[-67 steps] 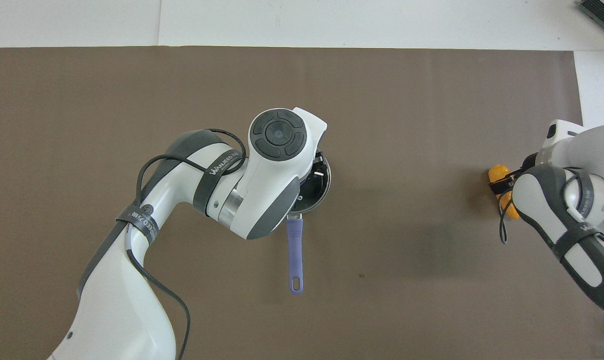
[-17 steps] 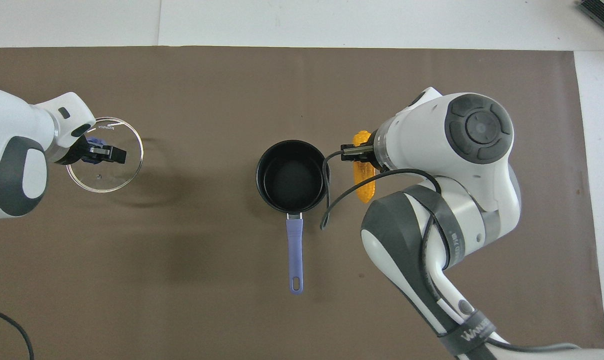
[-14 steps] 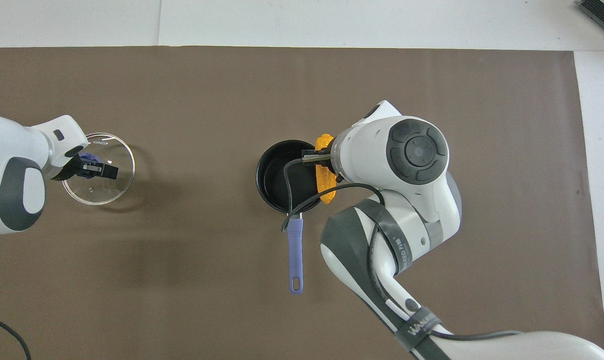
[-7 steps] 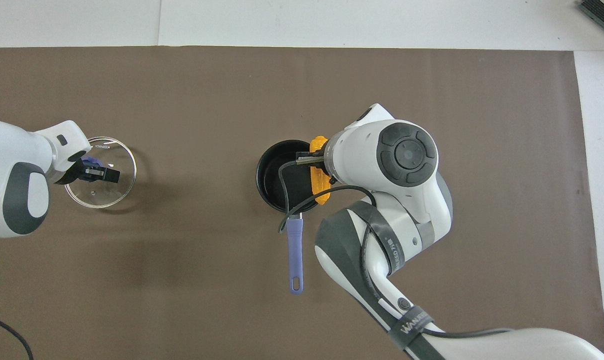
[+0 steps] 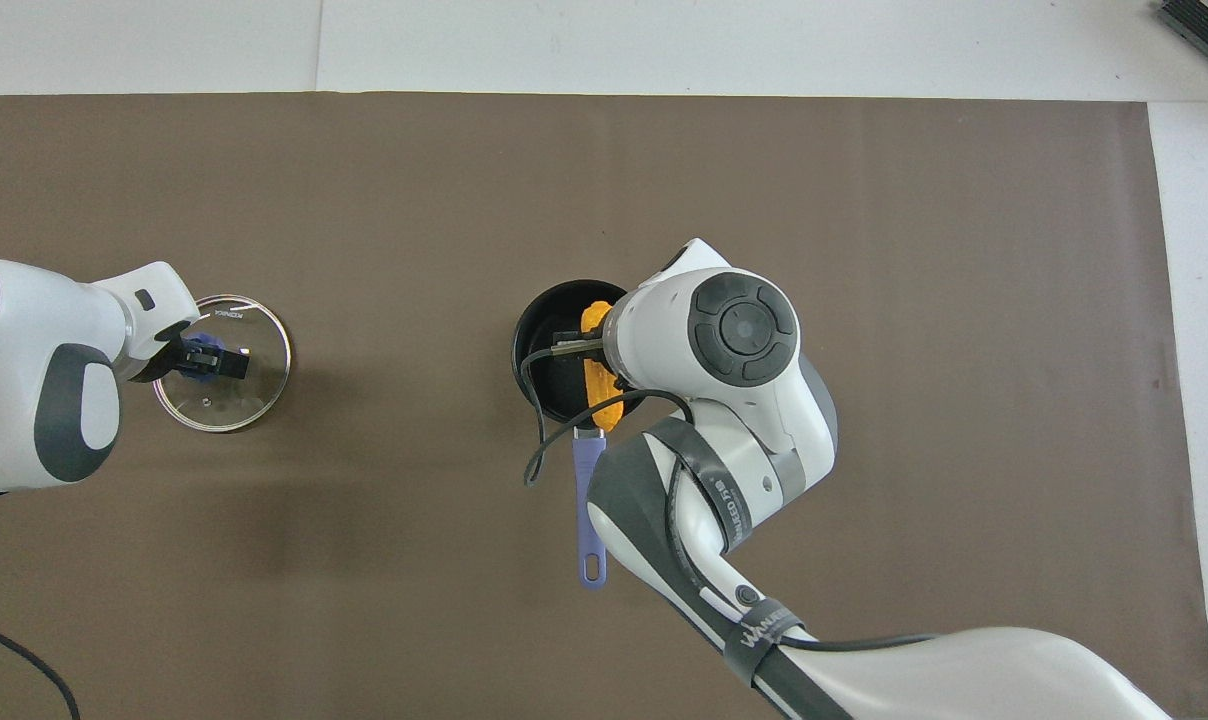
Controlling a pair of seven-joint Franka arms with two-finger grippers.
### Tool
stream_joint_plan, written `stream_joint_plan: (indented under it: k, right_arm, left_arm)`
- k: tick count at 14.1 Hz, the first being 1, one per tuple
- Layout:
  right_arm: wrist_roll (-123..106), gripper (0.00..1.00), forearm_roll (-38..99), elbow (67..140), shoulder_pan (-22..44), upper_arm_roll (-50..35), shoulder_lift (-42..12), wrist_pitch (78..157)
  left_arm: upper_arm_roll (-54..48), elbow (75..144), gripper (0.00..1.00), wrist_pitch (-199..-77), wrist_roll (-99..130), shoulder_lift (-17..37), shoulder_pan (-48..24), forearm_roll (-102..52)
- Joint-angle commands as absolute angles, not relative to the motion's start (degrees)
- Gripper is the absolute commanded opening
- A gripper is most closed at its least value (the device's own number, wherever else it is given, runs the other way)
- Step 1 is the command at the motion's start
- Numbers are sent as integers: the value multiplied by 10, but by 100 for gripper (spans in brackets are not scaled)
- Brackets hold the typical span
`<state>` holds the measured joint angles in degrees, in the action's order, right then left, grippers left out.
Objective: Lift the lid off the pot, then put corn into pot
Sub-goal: 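Lower the corn into the saucepan with the right gripper while the left gripper withdraws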
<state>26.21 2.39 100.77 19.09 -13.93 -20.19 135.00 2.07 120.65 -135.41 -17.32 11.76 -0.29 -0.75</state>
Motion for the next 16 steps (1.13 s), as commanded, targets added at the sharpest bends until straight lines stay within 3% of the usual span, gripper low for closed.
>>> stream_joint_plan:
  k: [1,12,13,15,16]
  right_arm:
    - [269,0,34,1005,193,-144,-222,1396]
    - [263,2,33,1017,200,-143,-240,1422]
    - [262,15,32,1017,200,-143,-240,1422]
    - [261,74,33,1017,197,-143,-242,1429]
    - [261,80,31,1014,192,-143,-243,1429]
  left_arm:
    - [17,1177,100,-1333,-171,116,-1,-9]
    - [13,970,100,-1098,-41,90,-17,1]
    - [12,956,100,-1073,-34,83,-17,6]
    - [11,943,100,-1031,-33,56,-17,8]
    - [11,943,100,-1016,-33,41,-17,7]
